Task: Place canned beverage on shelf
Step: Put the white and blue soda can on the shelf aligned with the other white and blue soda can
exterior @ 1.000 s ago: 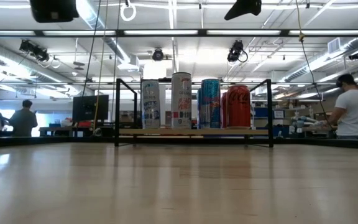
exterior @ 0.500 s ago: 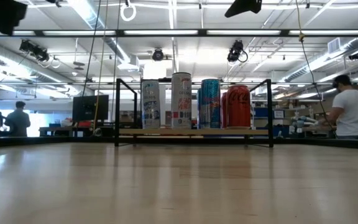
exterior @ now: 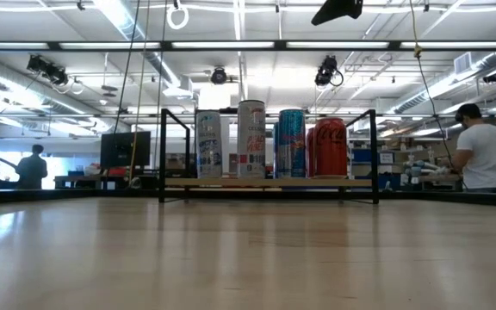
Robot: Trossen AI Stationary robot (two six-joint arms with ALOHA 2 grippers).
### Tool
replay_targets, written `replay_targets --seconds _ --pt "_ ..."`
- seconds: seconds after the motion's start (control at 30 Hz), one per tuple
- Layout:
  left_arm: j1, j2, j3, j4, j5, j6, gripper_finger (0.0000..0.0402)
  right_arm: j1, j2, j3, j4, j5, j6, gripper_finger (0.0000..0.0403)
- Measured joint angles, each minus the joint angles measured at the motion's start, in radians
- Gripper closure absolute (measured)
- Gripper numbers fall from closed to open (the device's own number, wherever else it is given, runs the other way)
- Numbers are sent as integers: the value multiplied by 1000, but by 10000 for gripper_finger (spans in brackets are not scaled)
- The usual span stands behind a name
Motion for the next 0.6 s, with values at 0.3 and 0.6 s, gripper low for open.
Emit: replay_targets --seconds 0.3,0.6 --pt "-67 18 0 5 -8 -89 88 0 0 0 0 0 -4 57" --pt "-104 52 1 5 2 -122 88 0 0 0 0 0 -4 57"
